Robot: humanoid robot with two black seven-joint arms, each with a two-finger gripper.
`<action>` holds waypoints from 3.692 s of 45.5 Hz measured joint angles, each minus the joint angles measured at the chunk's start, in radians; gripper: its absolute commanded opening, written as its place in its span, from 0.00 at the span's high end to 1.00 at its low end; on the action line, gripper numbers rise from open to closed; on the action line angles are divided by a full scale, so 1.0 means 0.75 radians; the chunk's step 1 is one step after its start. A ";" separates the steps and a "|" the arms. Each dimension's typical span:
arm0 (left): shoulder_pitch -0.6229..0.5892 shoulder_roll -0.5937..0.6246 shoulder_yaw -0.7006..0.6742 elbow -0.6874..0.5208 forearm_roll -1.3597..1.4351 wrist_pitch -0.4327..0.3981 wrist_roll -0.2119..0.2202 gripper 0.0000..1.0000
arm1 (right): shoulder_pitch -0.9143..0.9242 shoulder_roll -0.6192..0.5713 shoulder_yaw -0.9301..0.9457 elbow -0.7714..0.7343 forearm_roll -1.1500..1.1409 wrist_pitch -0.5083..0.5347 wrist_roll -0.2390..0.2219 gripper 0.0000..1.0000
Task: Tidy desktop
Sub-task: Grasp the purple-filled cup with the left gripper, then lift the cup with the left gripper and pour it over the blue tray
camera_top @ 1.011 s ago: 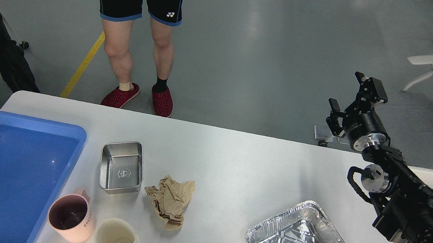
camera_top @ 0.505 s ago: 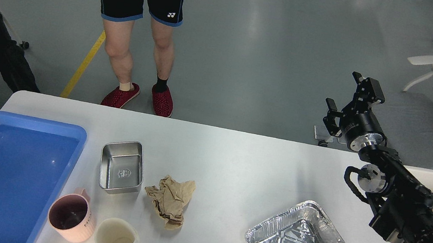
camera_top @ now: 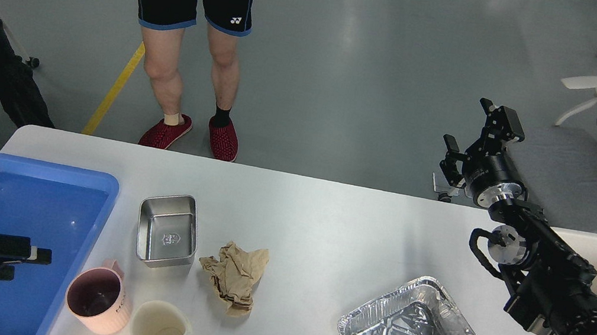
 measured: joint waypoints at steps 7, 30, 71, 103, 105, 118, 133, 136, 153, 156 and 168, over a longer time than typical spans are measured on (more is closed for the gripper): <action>0.000 -0.044 0.000 0.025 0.001 0.020 -0.011 0.03 | 0.000 0.010 0.000 0.000 0.000 0.000 0.000 0.00; 0.049 -0.236 0.005 0.061 0.003 0.071 0.004 0.04 | 0.004 0.015 0.000 0.000 0.000 0.000 -0.002 0.00; 0.040 -0.355 0.099 0.216 0.003 0.127 0.031 0.37 | 0.004 0.016 0.000 0.002 -0.002 0.000 -0.004 0.00; -0.007 -0.325 0.134 0.215 0.011 0.112 0.183 0.99 | 0.006 0.028 -0.001 0.002 -0.002 0.000 -0.006 0.00; -0.010 -0.325 0.134 0.215 0.011 0.112 0.193 0.99 | 0.006 0.028 -0.001 0.002 -0.002 0.000 -0.006 0.00; -0.014 -0.325 0.133 0.214 0.039 0.113 0.208 1.00 | 0.007 0.030 -0.001 0.002 -0.002 0.000 -0.006 0.00; -0.111 -0.259 0.151 0.153 0.061 0.088 0.208 0.99 | 0.008 0.030 -0.002 0.002 -0.002 0.000 -0.006 0.00; -0.151 -0.225 0.158 0.138 0.067 0.068 0.204 0.99 | 0.009 0.030 -0.002 0.002 -0.002 0.000 -0.006 0.00; -0.482 0.035 0.162 -0.038 0.090 -0.101 0.189 0.99 | 0.009 0.032 -0.002 0.002 -0.002 0.000 -0.006 0.00; -0.521 0.100 0.162 -0.096 0.116 -0.125 0.189 0.99 | 0.009 0.035 -0.002 0.002 -0.002 0.000 -0.006 0.00; -0.586 0.347 0.155 -0.225 0.149 -0.211 0.181 0.99 | 0.009 0.043 -0.002 0.002 -0.002 0.000 -0.006 0.00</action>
